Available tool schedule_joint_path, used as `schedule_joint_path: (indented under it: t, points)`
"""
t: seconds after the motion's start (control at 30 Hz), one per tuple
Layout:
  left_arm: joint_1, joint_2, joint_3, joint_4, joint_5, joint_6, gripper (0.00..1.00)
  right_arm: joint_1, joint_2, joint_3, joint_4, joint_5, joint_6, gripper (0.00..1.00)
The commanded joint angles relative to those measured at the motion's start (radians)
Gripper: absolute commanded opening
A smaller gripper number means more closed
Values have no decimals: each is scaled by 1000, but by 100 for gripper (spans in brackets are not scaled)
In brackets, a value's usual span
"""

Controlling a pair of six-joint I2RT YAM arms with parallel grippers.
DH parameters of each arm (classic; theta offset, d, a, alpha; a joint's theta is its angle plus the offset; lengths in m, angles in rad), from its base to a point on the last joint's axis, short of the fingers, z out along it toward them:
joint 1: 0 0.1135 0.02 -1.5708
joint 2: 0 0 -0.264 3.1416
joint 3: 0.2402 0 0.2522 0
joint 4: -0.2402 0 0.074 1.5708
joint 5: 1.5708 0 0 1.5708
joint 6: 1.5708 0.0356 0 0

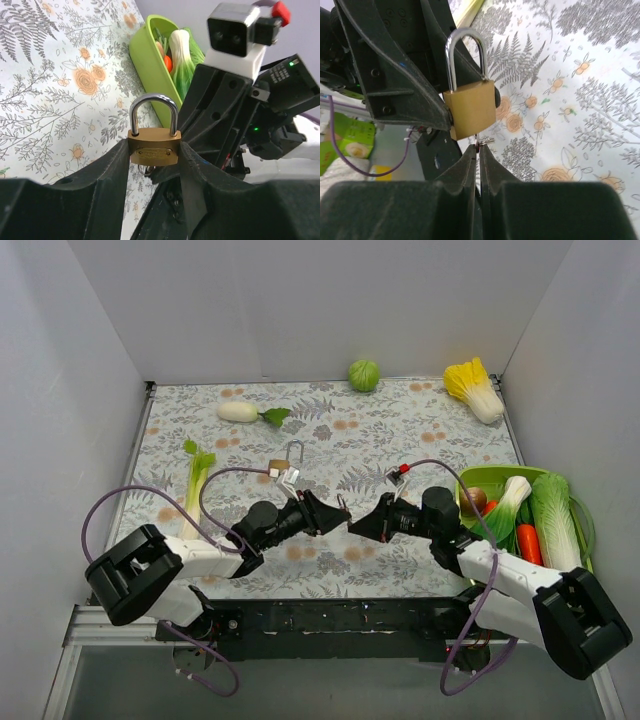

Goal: Unlock with the key

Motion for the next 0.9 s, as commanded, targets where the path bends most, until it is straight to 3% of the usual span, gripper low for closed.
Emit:
schedule_joint_path:
  t: [0.0, 0.03, 0.2, 0.4, 0.5, 0.7, 0.87]
  points:
    - [-48, -64, 57, -237, 78, 4, 0, -23, -82, 108, -107, 178, -171, 19]
    - [-44, -67, 71, -303, 69, 4, 0, -23, -110, 106, -124, 177, -196, 30]
    - [28, -88, 129, -429, 62, -2, 0, -23, -214, 100, -262, 203, -254, 49]
    - [116, -88, 132, -445, 205, 73, 0, -40, -364, 148, -336, 217, -322, 61]
    - [136, -88, 151, -422, 390, 139, 0, -46, -337, 247, -406, 136, -398, 62]
    - [153, -82, 299, -475, 910, 238, 0, -48, -263, 395, -442, -110, -480, 61]
    - [154, -65, 405, -690, 1088, 358, 0, -49, -219, 455, -437, -265, -509, 61]
